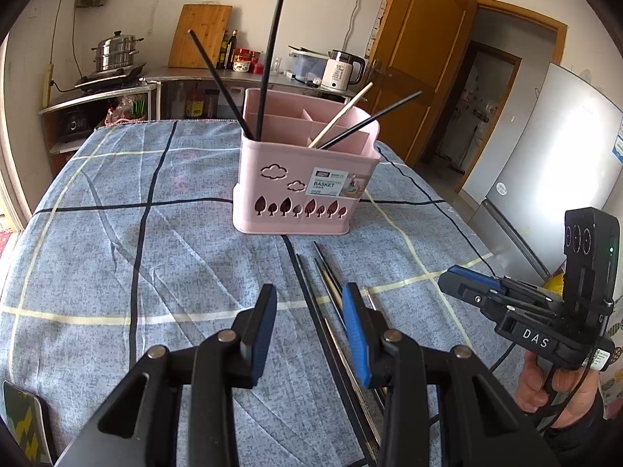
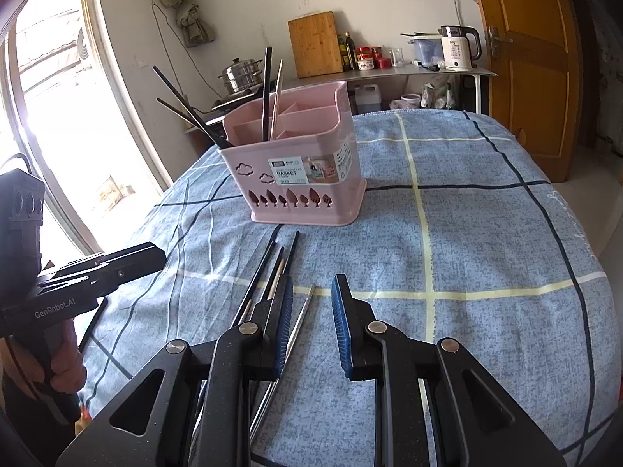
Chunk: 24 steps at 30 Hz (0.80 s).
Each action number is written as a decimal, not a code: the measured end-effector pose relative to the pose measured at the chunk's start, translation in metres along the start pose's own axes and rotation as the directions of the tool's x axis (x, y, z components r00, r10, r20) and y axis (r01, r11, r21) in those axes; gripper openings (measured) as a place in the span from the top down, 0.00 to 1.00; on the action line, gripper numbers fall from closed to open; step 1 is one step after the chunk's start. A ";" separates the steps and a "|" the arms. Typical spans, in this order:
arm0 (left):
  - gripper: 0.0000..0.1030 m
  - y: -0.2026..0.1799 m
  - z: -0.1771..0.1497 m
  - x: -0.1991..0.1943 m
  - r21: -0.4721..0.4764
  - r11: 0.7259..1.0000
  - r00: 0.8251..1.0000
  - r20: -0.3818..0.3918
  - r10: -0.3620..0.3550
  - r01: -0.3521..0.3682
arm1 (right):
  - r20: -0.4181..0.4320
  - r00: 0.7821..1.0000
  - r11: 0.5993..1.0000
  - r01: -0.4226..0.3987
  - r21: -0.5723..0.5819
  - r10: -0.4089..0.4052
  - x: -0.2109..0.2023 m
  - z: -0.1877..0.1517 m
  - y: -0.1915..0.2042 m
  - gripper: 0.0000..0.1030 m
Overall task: Organize utensils
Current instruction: 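Move both open tools back down to the remaining chopsticks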
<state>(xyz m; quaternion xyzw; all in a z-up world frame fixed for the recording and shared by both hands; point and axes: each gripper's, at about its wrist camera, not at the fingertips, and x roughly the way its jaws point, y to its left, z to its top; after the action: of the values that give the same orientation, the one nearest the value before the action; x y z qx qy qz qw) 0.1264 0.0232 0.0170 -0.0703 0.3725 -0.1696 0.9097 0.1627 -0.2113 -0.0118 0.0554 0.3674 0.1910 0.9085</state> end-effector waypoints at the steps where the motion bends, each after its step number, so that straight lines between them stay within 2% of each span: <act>1: 0.65 0.001 0.000 0.004 -0.003 1.000 1.000 -0.010 0.000 0.000 | -0.012 1.000 1.000 -0.001 0.002 0.001 0.004 -0.001 0.000 0.79; 11: 0.65 0.003 0.005 0.052 0.005 1.000 0.992 -0.126 0.018 -0.017 | -0.136 0.991 1.000 0.018 -0.005 -0.019 0.051 -0.004 0.005 0.79; 21: 0.65 -0.001 0.011 0.093 0.023 0.999 0.980 -0.195 0.033 -0.029 | -0.193 0.981 0.999 0.031 -0.021 -0.035 0.078 -0.008 0.008 0.80; 24: 0.65 -0.003 0.011 0.104 0.039 0.997 0.975 -0.214 0.067 -0.060 | -0.189 0.981 0.999 0.036 -0.030 -0.041 0.079 -0.007 0.009 0.81</act>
<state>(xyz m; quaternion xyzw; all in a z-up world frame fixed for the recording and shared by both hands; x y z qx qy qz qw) 0.2020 -0.0171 -0.0423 -0.0248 0.4680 -0.1531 0.8700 0.2069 -0.1728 -0.0656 0.0177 0.4507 0.1825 0.8737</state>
